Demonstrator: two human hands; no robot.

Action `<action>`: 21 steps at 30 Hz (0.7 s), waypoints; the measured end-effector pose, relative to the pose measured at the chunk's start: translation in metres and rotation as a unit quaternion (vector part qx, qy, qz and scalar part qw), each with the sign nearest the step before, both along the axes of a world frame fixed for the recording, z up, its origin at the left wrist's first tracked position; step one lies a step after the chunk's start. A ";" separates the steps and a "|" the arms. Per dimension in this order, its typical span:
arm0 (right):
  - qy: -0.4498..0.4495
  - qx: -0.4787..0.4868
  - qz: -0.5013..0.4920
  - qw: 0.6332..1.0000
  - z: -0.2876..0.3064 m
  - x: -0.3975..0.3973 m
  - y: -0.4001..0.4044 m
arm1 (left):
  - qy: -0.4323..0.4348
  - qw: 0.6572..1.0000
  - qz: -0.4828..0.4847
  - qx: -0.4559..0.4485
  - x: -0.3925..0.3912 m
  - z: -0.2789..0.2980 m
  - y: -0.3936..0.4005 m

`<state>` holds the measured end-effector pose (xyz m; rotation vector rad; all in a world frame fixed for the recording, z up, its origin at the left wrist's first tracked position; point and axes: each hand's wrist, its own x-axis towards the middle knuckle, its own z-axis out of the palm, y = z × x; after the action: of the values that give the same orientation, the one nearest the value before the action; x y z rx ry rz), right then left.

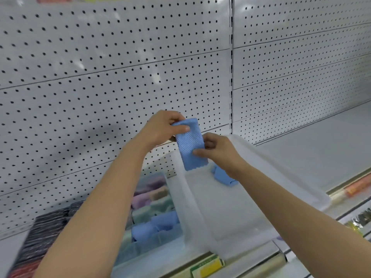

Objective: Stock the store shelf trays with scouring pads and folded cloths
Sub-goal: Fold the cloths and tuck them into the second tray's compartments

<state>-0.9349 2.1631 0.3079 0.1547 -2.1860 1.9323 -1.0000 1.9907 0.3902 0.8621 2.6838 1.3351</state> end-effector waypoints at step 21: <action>-0.016 0.183 0.020 0.983 -0.029 0.021 -0.144 | 0.071 0.985 0.158 -0.020 0.074 -0.093 -0.139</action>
<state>-0.9138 2.0189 0.2789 0.2289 -2.5574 1.5405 -0.9264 1.8520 0.2968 0.5619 3.0494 1.3088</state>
